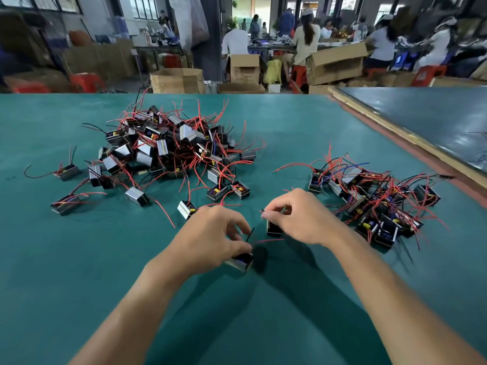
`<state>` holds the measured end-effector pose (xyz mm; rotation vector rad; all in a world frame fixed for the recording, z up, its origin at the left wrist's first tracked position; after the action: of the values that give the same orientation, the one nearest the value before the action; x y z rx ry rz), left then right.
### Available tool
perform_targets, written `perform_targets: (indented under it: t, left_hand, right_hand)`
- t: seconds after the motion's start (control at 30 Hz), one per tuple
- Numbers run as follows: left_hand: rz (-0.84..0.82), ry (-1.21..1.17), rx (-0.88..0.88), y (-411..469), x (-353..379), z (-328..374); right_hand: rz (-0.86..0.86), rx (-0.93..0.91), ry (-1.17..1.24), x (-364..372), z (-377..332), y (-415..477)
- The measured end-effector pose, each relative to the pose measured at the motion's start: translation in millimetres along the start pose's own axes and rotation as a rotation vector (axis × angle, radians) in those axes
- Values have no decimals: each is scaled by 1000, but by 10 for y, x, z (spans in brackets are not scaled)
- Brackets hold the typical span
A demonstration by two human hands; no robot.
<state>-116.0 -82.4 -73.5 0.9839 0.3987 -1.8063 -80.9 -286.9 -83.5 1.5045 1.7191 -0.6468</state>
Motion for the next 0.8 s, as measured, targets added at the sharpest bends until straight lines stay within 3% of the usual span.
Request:
perform_targets:
  t: [0.3,0.57,0.8]
  left_hand:
    - [28,59,-134,-16,-13,-68]
    - [162,-23,-205,2,-22,-90]
    - [351,56,-256,25,-15,-95]
  right_hand:
    - [27,64,155,9,23,-5]
    - [9,108,139,-18,10,-22]
    - [-28,96,124,-25,-23,-36]
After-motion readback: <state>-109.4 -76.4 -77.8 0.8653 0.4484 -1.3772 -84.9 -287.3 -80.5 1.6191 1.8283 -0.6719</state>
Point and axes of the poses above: each hand's wrist, its own y-axis towards the middle knuckle, its own x-axis out of the palm, z = x × y, the point moved 1 cm from there along y, towards the middle knuckle, and after that the axes turned 6 degrees about x, right-handed, at the moved point
